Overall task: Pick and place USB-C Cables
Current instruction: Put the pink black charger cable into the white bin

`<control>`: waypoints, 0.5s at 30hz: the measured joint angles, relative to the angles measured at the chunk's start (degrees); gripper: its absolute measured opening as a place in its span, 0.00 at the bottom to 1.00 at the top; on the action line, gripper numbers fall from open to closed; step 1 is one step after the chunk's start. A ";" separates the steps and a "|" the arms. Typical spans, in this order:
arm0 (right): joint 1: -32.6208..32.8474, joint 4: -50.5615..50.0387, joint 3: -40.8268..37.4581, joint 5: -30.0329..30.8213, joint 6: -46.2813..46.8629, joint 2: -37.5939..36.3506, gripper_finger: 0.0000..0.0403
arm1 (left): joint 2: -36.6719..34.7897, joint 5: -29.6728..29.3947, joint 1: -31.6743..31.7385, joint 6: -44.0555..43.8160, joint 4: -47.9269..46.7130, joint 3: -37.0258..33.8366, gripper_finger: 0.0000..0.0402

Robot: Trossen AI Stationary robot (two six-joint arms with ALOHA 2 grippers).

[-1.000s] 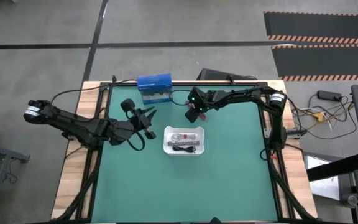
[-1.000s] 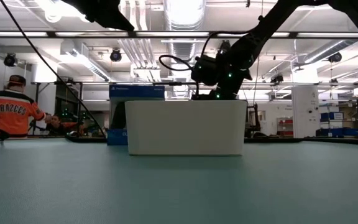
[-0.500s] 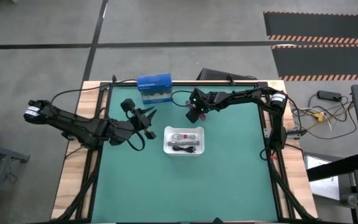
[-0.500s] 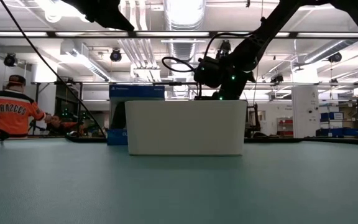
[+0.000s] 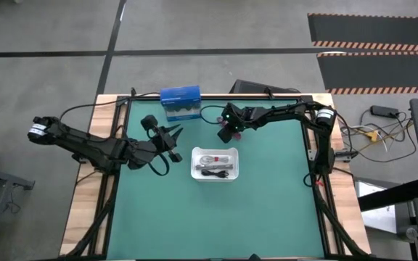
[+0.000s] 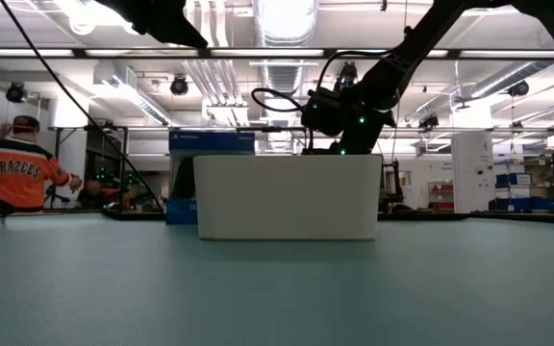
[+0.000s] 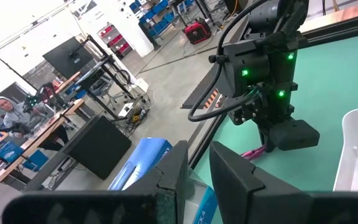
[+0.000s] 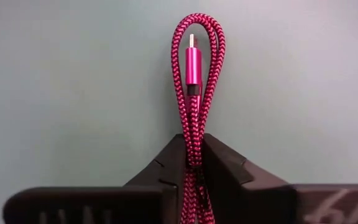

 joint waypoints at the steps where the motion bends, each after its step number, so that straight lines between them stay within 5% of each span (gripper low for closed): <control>1: 0.00 -0.02 0.00 -0.08 0.00 0.00 0.10 | 0.00 0.00 0.00 0.00 0.00 0.00 0.13; 15: 0.03 -3.69 3.11 -0.78 -1.75 -1.16 0.07 | 0.00 0.00 0.00 -0.06 0.00 0.00 0.13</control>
